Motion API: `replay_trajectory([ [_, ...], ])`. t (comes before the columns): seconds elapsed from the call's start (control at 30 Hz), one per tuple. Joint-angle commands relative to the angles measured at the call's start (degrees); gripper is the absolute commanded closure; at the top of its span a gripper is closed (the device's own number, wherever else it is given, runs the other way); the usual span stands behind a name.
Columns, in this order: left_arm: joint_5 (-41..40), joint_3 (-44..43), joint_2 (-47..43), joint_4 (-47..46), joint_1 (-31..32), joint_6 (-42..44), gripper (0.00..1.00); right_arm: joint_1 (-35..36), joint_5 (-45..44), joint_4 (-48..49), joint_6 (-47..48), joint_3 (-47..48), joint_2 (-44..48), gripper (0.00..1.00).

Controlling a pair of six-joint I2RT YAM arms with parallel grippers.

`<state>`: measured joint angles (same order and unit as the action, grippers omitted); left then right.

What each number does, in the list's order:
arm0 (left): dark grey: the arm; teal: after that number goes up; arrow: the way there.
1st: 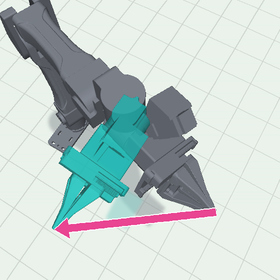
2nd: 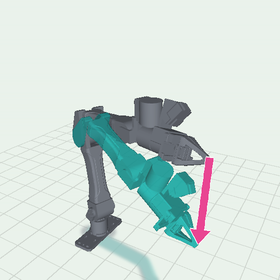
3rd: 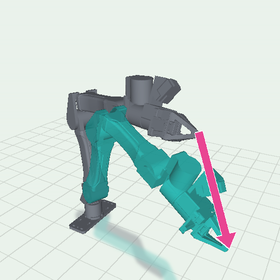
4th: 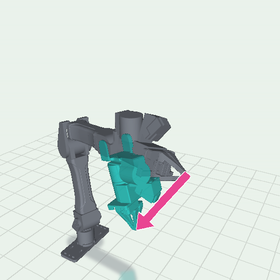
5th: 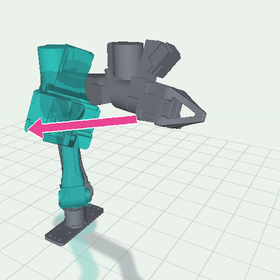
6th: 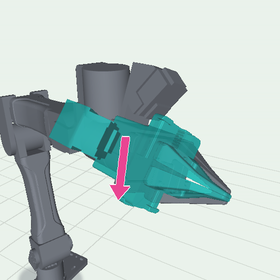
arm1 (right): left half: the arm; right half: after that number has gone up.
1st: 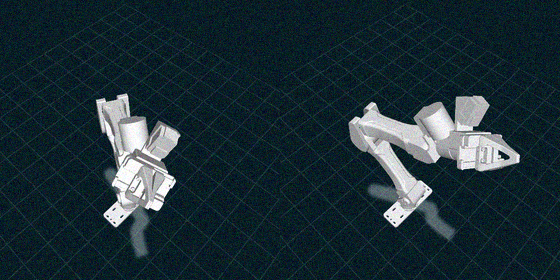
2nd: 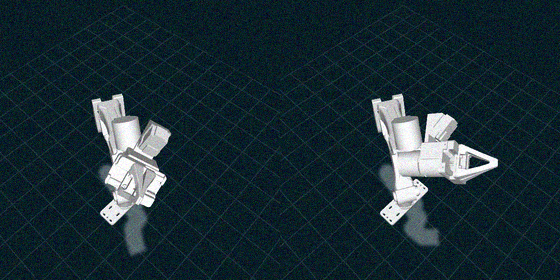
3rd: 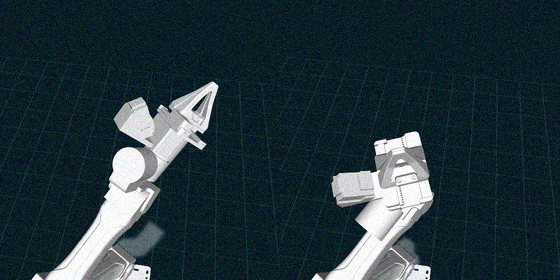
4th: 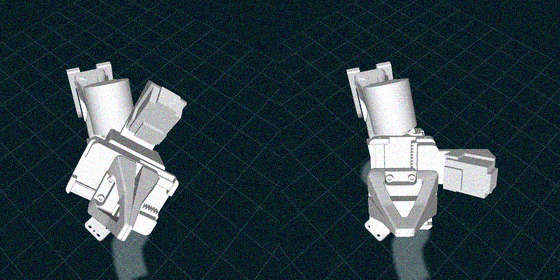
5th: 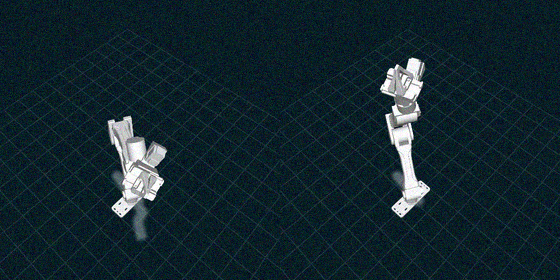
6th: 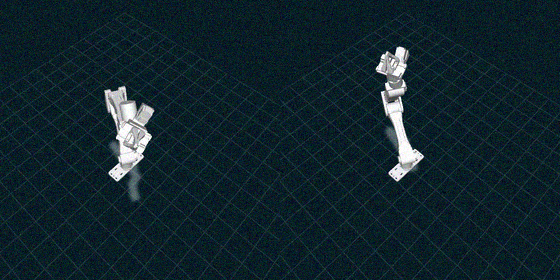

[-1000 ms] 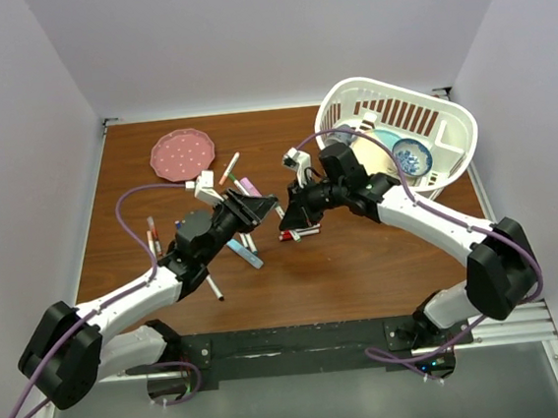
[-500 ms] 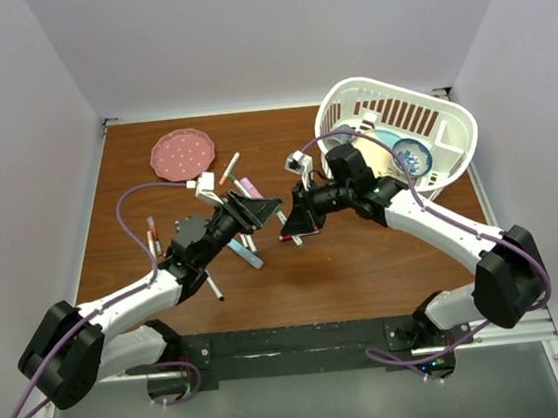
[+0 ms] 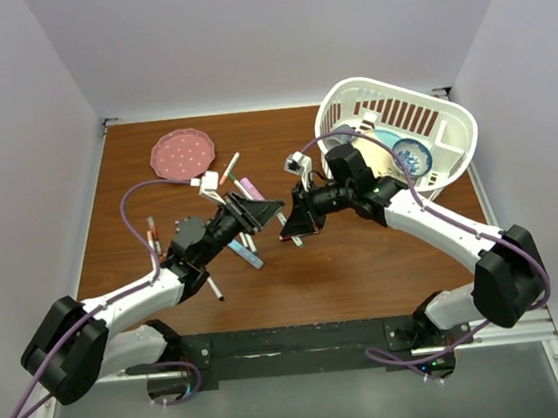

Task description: Open the pen caps

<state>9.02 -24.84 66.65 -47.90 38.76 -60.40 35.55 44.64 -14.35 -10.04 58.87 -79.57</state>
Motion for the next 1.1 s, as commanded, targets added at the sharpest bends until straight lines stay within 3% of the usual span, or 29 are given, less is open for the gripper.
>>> replay_trajectory([
  [0.0, 0.92, -0.03, -0.03, -4.22, 0.26, 1.43, 0.88, -0.39, 1.76, 1.25, 0.99, 1.07, -0.50, 1.00],
  [0.07, 0.74, -0.64, -0.56, -3.70, 0.17, 2.13, 1.00, -0.31, 1.94, 0.90, 1.17, 1.07, -0.50, 1.00],
  [0.17, -1.27, -3.45, -1.96, 0.86, -0.88, 4.32, 1.00, -0.39, 2.99, 0.29, 1.69, 0.72, -0.06, 1.00],
  [0.37, -5.40, -14.16, -5.04, 8.60, -20.18, 8.19, 1.00, -0.48, 5.98, -0.33, 3.10, -5.07, 4.15, 1.00],
  [0.57, -3.05, -25.07, -1.00, 10.98, -28.91, 6.79, 1.00, -1.10, 4.06, -3.57, 7.66, -7.28, 7.58, 1.00],
  [0.67, -2.25, -26.05, -1.61, 15.71, -29.62, 7.49, 1.00, -2.58, -5.67, -8.58, 13.89, -5.09, 9.43, 1.00],
  [0.83, -3.21, -19.65, -4.24, 29.61, -31.81, 9.33, 1.00, -4.26, -31.13, -15.87, 28.91, -5.86, 12.33, 1.00],
  [1.07, -0.14, -10.76, -2.06, 34.45, -40.50, 9.33, 1.00, -6.98, -43.58, -15.62, 36.23, -13.69, 14.36, 0.99],
])
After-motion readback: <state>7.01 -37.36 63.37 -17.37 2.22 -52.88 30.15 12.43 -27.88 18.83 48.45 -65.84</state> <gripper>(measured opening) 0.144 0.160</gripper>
